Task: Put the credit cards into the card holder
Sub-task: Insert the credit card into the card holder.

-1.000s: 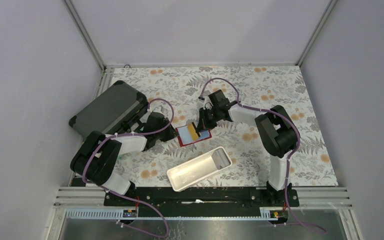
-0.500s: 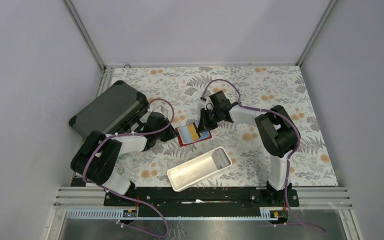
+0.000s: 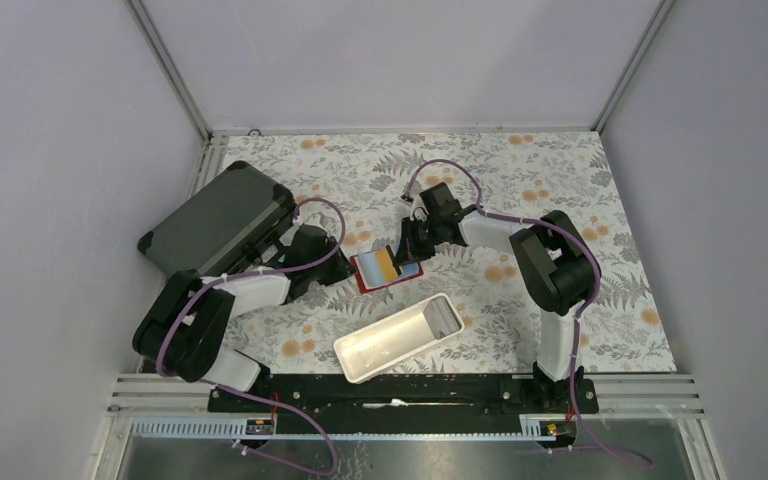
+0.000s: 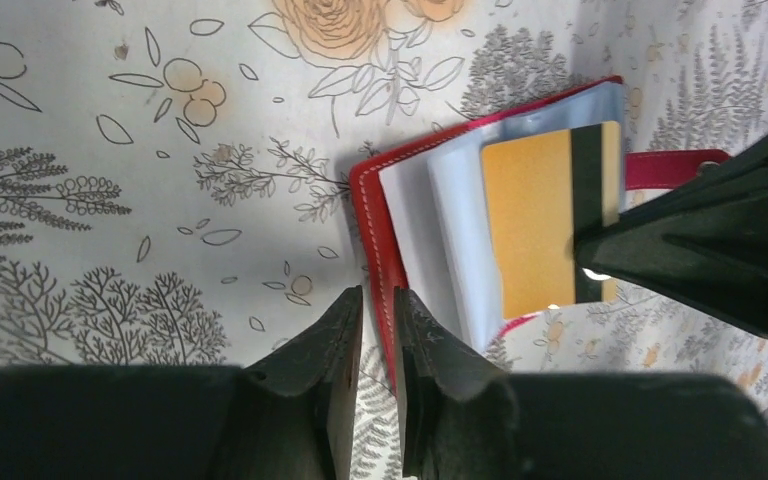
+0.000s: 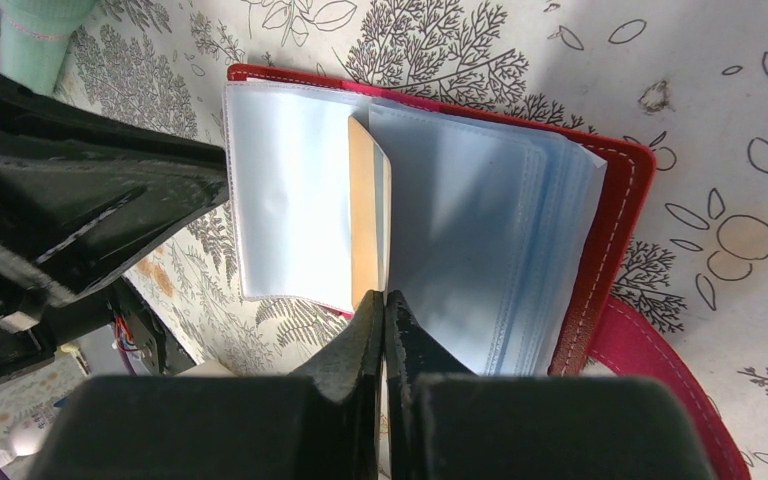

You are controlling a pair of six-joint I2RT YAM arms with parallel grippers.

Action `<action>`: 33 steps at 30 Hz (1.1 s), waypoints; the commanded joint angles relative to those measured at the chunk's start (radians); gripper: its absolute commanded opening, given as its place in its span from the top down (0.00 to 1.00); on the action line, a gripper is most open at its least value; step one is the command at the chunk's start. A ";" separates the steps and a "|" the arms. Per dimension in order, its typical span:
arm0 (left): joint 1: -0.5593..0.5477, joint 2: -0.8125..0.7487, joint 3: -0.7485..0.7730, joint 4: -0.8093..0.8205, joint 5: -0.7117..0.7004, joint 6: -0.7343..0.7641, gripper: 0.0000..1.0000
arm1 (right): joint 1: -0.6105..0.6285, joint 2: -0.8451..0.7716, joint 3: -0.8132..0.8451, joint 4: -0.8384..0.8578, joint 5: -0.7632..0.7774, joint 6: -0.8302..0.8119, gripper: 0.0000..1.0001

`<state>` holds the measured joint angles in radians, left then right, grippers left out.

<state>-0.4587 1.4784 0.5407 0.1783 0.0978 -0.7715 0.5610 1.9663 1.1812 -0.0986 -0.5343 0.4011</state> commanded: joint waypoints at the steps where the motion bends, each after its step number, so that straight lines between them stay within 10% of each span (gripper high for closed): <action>1: -0.001 -0.097 0.004 -0.035 -0.007 -0.011 0.79 | 0.003 0.013 -0.026 -0.038 0.072 -0.018 1.00; 33: -0.003 0.076 -0.010 0.174 0.116 -0.101 0.73 | 0.005 0.009 -0.034 -0.050 0.091 0.013 1.00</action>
<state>-0.4587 1.5341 0.5323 0.3054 0.1944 -0.8680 0.5610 1.9663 1.1782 -0.0952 -0.5312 0.4141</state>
